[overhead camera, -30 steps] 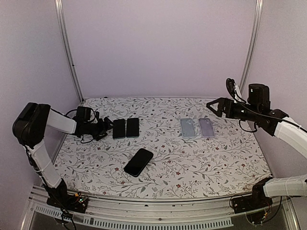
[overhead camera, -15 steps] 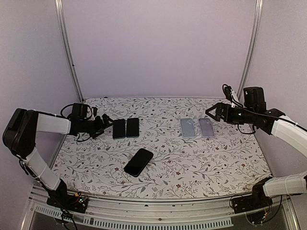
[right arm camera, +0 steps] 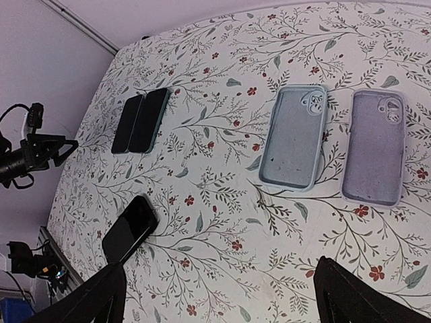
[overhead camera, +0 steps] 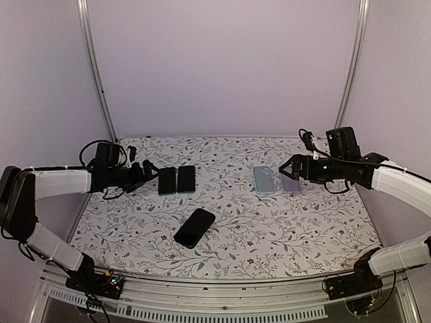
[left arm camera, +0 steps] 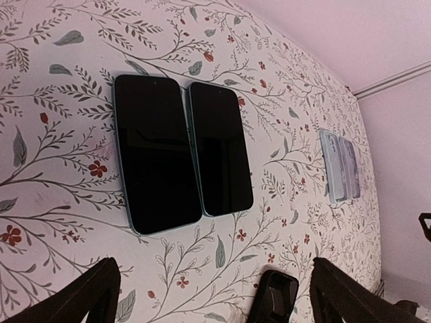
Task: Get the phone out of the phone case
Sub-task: Pick up the phone with the phone case from the center of the board.
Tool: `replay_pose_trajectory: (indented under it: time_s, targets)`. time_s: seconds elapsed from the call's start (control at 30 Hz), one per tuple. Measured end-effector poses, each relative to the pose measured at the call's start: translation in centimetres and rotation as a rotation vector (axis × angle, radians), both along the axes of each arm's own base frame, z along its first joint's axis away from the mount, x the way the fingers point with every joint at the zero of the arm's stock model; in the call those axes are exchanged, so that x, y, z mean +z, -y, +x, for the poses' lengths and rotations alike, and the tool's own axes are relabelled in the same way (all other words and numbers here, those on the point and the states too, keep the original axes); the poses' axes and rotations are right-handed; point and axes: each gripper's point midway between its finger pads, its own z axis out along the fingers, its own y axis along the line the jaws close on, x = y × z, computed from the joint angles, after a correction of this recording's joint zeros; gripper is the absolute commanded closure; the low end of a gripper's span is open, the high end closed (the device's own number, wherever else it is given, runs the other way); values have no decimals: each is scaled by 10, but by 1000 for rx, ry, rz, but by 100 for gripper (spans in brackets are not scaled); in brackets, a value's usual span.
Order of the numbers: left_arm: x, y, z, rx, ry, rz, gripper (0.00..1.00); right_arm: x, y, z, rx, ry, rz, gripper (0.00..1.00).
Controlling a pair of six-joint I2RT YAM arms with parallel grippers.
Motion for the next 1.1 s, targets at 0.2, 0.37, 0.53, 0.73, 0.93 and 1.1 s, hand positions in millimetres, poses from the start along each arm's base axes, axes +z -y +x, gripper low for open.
replay_pose_trajectory:
  time_s: [0.2,0.37,0.53,0.73,0.93,1.1]
  targets:
    - [5,-7,-9,-15,-6,70,1,-16,-9,-1,13,-50,-10,1]
    - [4,-10,-14,-37,-10,108,1,-23,-15,-4,28,-76,-11,1]
    - [0,-11,-17,-51,-19,128,1,-27,-22,-8,46,-92,-12,1]
    - [-7,-10,-19,-60,-35,124,1,-25,-29,-6,51,-100,-6,1]
    - [-9,-6,-20,-75,-47,106,1,-31,-42,-2,64,-112,-30,1]
    - [-15,15,-21,-105,-45,118,1,-39,-52,-3,70,-122,-56,1]
